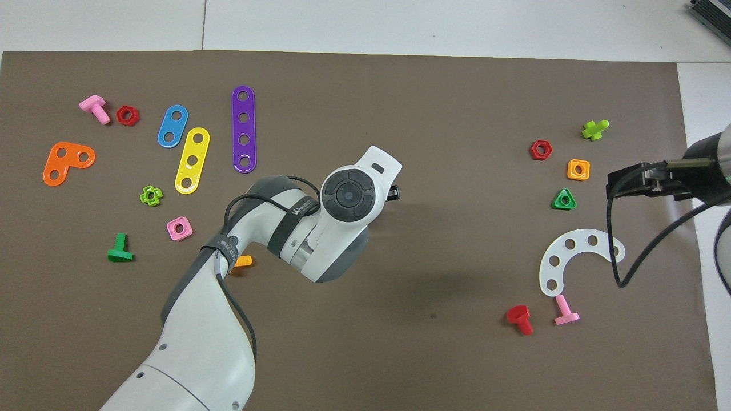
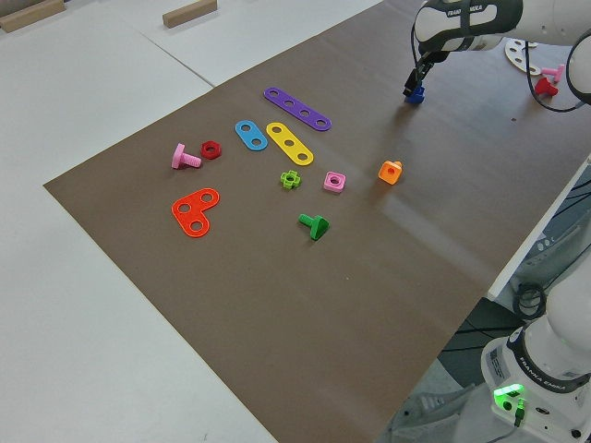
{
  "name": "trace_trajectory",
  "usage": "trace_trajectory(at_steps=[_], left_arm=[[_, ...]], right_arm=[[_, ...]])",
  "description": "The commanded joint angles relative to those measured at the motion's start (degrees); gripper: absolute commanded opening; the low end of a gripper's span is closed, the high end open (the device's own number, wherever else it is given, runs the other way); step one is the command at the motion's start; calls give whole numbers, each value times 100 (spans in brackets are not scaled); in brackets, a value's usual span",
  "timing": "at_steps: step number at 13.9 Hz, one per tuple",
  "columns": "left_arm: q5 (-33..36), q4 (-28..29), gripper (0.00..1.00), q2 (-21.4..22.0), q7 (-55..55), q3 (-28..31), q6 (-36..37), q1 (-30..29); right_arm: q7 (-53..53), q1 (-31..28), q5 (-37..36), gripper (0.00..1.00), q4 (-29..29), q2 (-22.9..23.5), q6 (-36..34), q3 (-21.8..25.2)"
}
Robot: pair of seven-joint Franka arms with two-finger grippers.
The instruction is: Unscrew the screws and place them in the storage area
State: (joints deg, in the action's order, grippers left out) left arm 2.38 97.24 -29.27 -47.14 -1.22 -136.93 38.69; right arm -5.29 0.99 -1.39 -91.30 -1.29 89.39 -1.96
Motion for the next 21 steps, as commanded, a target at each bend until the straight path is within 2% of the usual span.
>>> trace_trajectory(at_steps=[1,2,8,14,17,21], left_arm=[[166,164,67,97,-41,96,-114,139],[166,190,63,97,-41,96,-114,139],[166,296,61,88,-49,96,-193,95],[131,252,23,88,-49,96,-150,69],[104,182,12,97,-58,96,-70,51],[87,-195,5,70,-49,96,412,60]], right_arm=[[-60,-55,7,100,-152,-135,52,-33],[-60,-55,7,100,-152,-135,52,-33],[-60,-55,7,100,-152,-135,52,-41],[-43,-64,7,100,-143,-135,70,-33],[-77,-64,7,100,-134,-126,114,-33],[-113,-55,-2,99,-90,-91,140,-33]])
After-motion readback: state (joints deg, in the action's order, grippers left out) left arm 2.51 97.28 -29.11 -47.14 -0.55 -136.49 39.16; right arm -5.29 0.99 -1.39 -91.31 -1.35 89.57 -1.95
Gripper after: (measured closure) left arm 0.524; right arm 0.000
